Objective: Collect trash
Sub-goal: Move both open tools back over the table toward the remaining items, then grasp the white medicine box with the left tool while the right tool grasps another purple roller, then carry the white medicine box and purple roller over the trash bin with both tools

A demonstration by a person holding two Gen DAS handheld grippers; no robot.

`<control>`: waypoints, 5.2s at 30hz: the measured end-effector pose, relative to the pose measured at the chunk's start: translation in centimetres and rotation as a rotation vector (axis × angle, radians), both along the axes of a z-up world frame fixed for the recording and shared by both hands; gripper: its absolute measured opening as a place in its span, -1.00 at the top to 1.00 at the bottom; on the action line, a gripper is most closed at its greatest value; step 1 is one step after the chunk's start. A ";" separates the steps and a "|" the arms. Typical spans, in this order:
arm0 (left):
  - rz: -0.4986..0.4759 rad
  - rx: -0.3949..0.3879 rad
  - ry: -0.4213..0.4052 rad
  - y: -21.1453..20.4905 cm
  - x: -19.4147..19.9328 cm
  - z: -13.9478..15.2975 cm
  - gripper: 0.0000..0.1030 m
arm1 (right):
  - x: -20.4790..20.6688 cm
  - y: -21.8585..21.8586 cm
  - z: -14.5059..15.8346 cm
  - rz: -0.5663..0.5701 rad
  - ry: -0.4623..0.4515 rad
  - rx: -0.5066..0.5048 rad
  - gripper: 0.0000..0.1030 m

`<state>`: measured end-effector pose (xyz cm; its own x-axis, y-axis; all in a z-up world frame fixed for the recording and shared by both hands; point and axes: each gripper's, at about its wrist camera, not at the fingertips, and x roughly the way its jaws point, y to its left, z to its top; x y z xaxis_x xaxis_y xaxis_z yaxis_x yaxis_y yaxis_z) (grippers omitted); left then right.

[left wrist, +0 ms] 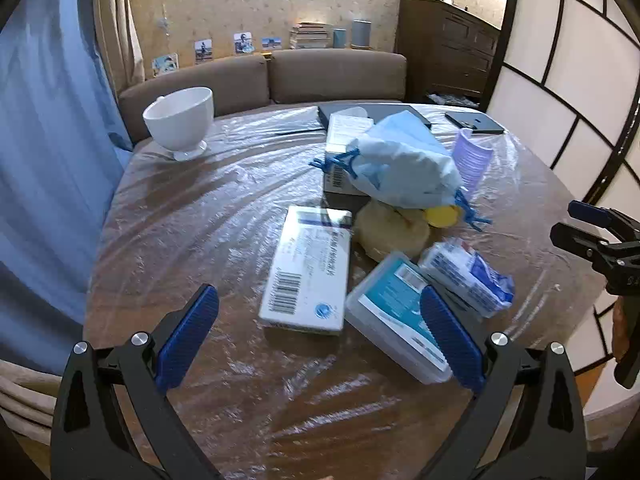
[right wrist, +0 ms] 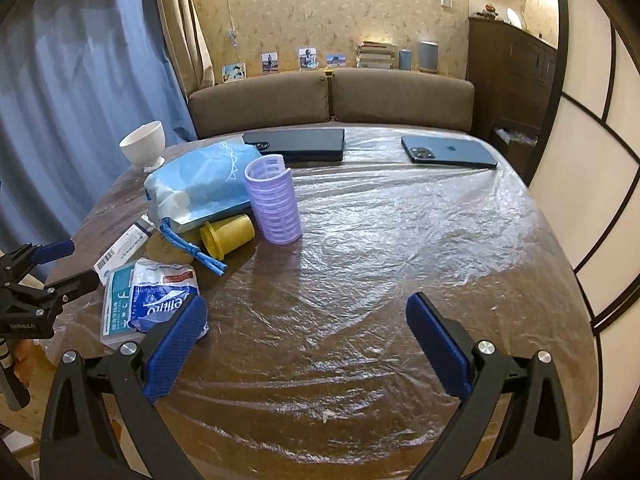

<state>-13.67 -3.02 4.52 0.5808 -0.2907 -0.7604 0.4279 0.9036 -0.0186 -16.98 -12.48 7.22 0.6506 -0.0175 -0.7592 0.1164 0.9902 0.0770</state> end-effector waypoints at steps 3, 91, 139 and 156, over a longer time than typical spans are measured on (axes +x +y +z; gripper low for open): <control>0.007 0.024 -0.006 -0.2 0.3 -0.1 -0.97 | 0.6 -0.2 -0.1 -0.008 -0.002 0.002 -0.91; 0.035 -0.016 0.064 1.3 4.7 -1.6 -0.01 | 9.5 0.4 -2.3 0.134 0.081 -0.007 0.29; -0.059 -0.047 0.065 1.1 -7.4 0.7 -0.01 | -5.7 5.5 -0.2 0.260 0.154 0.057 0.29; -0.139 -0.039 0.096 -0.3 -9.9 0.0 -0.01 | -7.7 6.9 -1.1 0.304 0.209 0.076 0.29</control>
